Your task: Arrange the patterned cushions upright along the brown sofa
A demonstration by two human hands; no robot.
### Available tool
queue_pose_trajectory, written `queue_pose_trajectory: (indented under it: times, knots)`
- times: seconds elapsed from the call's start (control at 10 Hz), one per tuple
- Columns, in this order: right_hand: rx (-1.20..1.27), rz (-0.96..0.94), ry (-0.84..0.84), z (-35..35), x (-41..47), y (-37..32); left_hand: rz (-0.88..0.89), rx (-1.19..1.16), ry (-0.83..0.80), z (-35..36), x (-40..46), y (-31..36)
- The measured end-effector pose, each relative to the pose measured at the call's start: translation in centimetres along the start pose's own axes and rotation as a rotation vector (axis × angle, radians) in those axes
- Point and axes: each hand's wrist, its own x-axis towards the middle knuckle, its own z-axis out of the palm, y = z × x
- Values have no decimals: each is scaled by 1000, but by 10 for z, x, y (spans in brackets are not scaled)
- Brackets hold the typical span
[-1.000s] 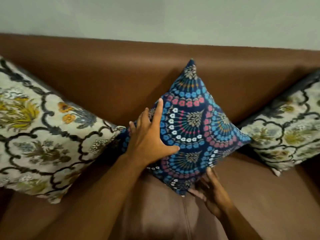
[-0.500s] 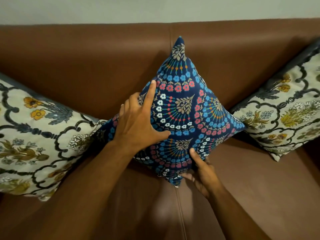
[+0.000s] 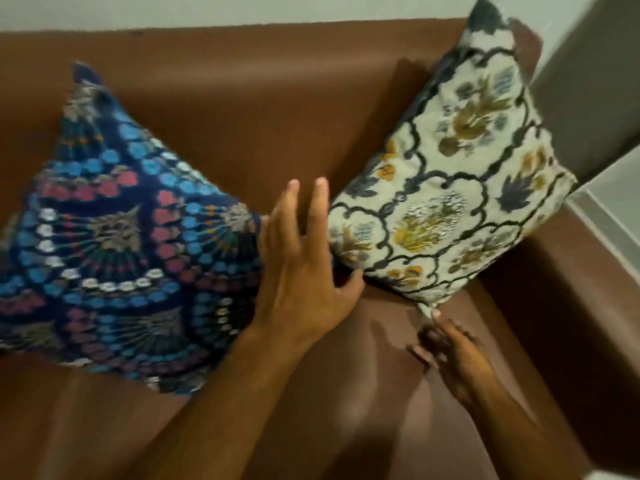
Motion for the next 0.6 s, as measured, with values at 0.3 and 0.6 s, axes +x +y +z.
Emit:
queue_pose_trajectory:
  times: [0.3,0.6]
  knots:
    - [63,-93,-82,16,69,-59,74,169,-167,80,97,68]
    - [-290,16,0,-11,37,-75,63,302,-90,75,79,60]
